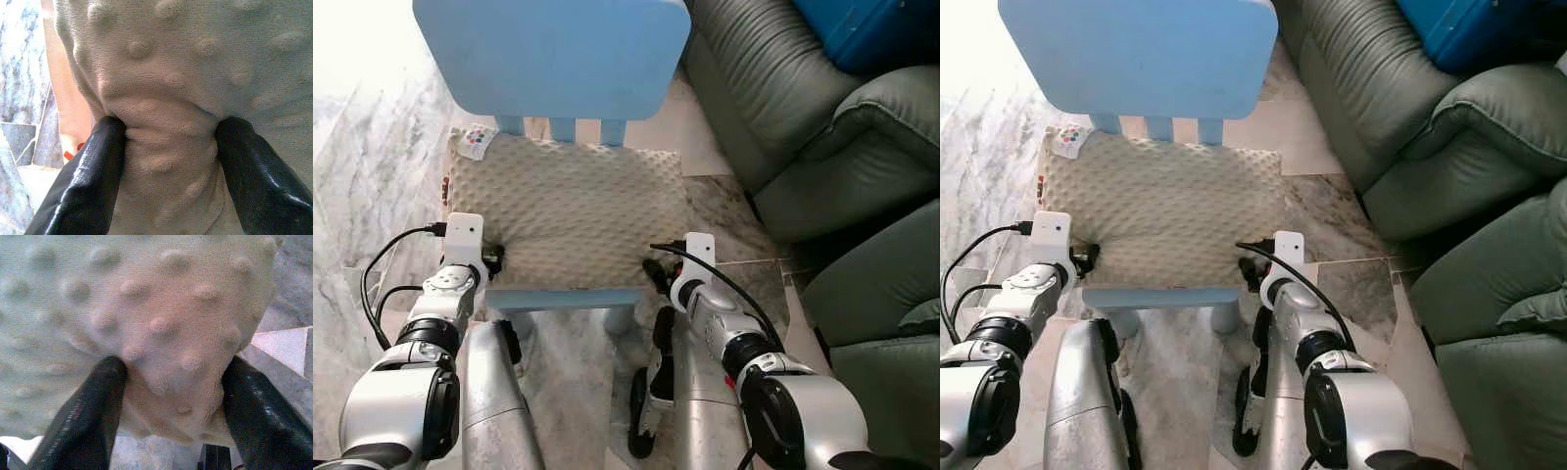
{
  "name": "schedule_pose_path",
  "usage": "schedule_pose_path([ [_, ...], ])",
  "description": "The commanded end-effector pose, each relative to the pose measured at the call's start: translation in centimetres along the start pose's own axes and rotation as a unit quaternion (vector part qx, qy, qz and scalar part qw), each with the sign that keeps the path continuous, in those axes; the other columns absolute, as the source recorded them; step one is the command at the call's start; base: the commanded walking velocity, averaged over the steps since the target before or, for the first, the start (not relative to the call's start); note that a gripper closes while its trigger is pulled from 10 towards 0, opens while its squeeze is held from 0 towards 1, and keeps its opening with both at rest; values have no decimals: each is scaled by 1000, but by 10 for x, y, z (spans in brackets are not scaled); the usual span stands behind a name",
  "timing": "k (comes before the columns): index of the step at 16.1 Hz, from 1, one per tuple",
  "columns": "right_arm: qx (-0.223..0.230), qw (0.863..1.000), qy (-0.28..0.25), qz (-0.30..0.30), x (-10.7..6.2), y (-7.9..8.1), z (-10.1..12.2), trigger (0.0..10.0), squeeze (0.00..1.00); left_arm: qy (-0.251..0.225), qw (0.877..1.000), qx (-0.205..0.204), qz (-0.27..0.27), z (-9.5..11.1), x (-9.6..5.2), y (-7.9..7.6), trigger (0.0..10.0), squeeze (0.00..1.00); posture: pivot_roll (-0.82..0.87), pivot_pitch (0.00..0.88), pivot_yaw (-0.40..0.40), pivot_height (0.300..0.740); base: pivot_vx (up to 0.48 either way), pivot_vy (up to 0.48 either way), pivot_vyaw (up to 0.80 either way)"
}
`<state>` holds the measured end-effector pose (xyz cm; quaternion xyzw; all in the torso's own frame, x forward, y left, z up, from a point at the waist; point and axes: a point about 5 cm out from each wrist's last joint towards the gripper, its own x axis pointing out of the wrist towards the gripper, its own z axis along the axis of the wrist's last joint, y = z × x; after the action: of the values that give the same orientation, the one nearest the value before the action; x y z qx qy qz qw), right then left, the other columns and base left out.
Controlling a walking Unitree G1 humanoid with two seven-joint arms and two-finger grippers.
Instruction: Move the pillow to the sofa
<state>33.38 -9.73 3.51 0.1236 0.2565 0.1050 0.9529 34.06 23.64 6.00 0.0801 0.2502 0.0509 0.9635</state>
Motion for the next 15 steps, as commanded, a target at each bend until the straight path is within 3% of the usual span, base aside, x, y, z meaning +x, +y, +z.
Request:
schedule_pose_path([
  [1,17,1000,19,-8,-2,-5,-11,0,0,33,999,-5,-12,-18,-2,-5,0,0,99,304,-146,542,0,0,0],
  [7,8,1000,16,-5,-2,-5,-9,0,0,25,999,-18,-13,-17,-1,-7,0,0,96,288,-150,542,0,0,0],
  [10,20,999,3,-24,-3,-17,1,0,0,23,999,-19,-14,-15,-1,-8,0,0,97,281,-148,542,0,0,0],
  [15,0,999,8,-42,-7,-33,3,0,0,23,999,-29,-6,-13,0,-11,0,0,82,245,-160,542,0,0,0],
])
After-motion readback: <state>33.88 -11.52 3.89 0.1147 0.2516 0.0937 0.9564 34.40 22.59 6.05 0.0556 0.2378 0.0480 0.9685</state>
